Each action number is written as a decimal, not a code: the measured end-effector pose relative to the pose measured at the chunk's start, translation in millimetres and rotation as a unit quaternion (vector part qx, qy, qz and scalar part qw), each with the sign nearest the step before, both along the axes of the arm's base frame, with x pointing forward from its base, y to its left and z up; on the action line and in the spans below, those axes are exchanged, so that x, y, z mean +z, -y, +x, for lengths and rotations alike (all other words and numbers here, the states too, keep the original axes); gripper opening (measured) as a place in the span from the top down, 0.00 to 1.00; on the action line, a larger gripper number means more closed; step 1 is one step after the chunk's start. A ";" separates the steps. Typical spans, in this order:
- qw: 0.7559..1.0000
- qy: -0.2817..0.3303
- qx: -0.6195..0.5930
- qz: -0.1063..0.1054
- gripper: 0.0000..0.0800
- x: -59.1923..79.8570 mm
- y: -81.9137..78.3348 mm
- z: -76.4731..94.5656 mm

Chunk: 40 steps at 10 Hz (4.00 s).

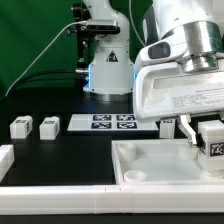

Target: Assemble one leg

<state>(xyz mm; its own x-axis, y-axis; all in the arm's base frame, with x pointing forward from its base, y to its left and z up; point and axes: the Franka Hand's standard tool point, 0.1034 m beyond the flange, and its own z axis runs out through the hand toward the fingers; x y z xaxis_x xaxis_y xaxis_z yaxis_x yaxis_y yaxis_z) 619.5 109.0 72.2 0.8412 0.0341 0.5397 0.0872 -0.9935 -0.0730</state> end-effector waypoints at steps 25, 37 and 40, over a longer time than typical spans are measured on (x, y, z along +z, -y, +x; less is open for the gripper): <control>0.995 -0.087 -0.035 0.025 0.19 55.9 46.8 17.1; 0.966 -0.254 -0.009 0.044 0.19 44.1 26.2 4.6; 0.965 -0.258 -0.008 0.045 0.19 33.1 23.0 7.7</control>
Offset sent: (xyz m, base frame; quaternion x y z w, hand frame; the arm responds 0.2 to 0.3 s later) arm -0.0016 0.0002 -0.0118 0.0026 0.0054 -0.0012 1.0000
